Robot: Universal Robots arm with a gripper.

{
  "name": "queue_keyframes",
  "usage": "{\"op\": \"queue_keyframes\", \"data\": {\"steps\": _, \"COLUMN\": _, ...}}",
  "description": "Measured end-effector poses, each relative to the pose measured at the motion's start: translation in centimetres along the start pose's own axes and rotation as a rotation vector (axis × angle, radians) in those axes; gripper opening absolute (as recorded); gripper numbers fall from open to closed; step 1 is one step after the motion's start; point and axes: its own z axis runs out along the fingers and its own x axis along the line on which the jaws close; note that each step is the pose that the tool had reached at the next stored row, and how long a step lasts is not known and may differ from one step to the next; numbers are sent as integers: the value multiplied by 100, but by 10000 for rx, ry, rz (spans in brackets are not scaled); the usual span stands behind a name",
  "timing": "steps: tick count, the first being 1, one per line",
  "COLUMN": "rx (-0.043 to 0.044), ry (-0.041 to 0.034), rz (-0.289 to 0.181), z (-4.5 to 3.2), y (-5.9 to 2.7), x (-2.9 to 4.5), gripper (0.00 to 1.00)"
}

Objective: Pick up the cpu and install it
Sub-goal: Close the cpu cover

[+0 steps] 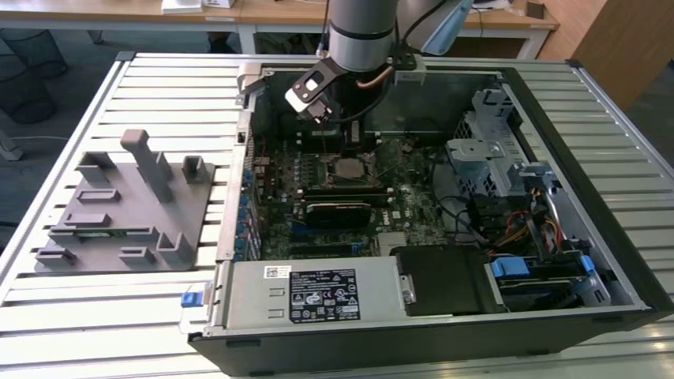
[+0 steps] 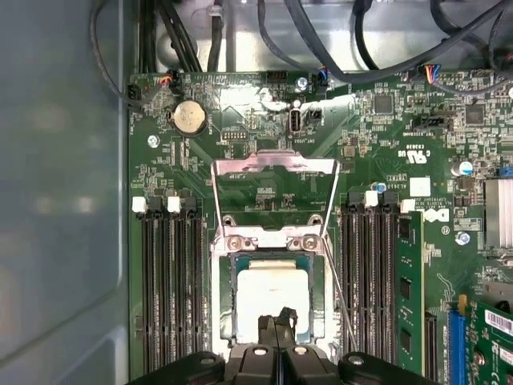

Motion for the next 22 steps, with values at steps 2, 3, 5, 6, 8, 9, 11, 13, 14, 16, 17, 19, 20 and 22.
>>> {"op": "queue_keyframes", "data": {"steps": 2, "rx": -1, "ry": 27, "rz": 1, "z": -10, "y": 0, "x": 0, "gripper": 11}}
{"op": "queue_keyframes", "data": {"steps": 3, "rx": -2, "ry": 30, "rz": 1, "z": -12, "y": 0, "x": 1, "gripper": 11}}
{"op": "queue_keyframes", "data": {"steps": 5, "rx": 0, "ry": 28, "rz": 1, "z": -25, "y": 0, "x": 0, "gripper": 11}}
{"op": "queue_keyframes", "data": {"steps": 6, "rx": 1, "ry": 27, "rz": 0, "z": -36, "y": 0, "x": 0, "gripper": 11}}
{"op": "queue_keyframes", "data": {"steps": 8, "rx": 0, "ry": 28, "rz": 1, "z": -62, "y": 0, "x": 1, "gripper": 11}}
{"op": "queue_keyframes", "data": {"steps": 9, "rx": 0, "ry": 28, "rz": 1, "z": -76, "y": 0, "x": 1, "gripper": 11}}
{"op": "queue_keyframes", "data": {"steps": 11, "rx": 0, "ry": 29, "rz": 0, "z": -100, "y": 1, "x": 2, "gripper": 11}}
{"op": "queue_keyframes", "data": {"steps": 13, "rx": 0, "ry": 28, "rz": 0, "z": -130, "y": 1, "x": 2, "gripper": 11}}
{"op": "queue_keyframes", "data": {"steps": 14, "rx": 0, "ry": 28, "rz": 0, "z": -145, "y": 1, "x": 3, "gripper": 11}}
{"op": "queue_keyframes", "data": {"steps": 16, "rx": 0, "ry": 28, "rz": 1, "z": -166, "y": 1, "x": 3, "gripper": 11}}
{"op": "queue_keyframes", "data": {"steps": 17, "rx": 0, "ry": 27, "rz": 1, "z": -180, "y": 1, "x": 3, "gripper": 11}}
{"op": "queue_keyframes", "data": {"steps": 19, "rx": 1, "ry": 25, "rz": 1, "z": -216, "y": 1, "x": 4, "gripper": 11}}
{"op": "queue_keyframes", "data": {"steps": 20, "rx": -1, "ry": 26, "rz": 1, "z": -236, "y": 1, "x": 4, "gripper": 11}}
{"op": "queue_keyframes", "data": {"steps": 22, "rx": 1, "ry": 22, "rz": -26, "z": -268, "y": 1, "x": 5, "gripper": 11}}
